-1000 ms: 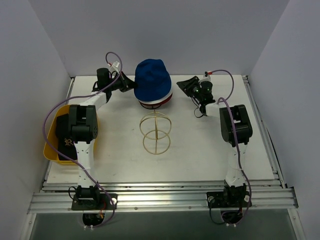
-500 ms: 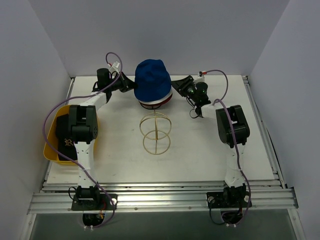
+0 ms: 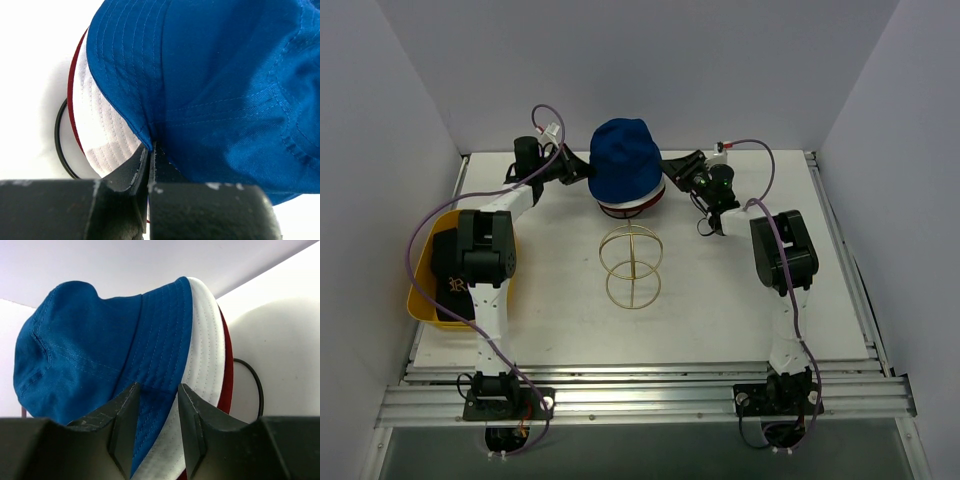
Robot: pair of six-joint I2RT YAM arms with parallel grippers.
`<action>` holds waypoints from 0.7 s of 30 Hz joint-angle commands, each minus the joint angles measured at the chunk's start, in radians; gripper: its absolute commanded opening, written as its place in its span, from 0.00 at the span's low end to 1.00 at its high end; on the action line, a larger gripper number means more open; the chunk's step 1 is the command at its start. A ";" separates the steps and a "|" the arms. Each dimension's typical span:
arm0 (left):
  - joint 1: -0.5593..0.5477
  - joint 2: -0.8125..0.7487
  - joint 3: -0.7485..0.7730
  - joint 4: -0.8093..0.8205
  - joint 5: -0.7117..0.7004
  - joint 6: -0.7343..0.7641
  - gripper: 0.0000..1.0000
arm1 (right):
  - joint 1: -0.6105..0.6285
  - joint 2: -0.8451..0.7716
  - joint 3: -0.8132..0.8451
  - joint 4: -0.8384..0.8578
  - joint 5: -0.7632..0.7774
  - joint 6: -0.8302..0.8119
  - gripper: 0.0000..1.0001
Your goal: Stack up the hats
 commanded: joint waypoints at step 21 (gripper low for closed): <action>-0.027 -0.085 -0.057 -0.009 -0.005 0.053 0.02 | -0.004 0.022 -0.035 0.110 0.041 0.004 0.00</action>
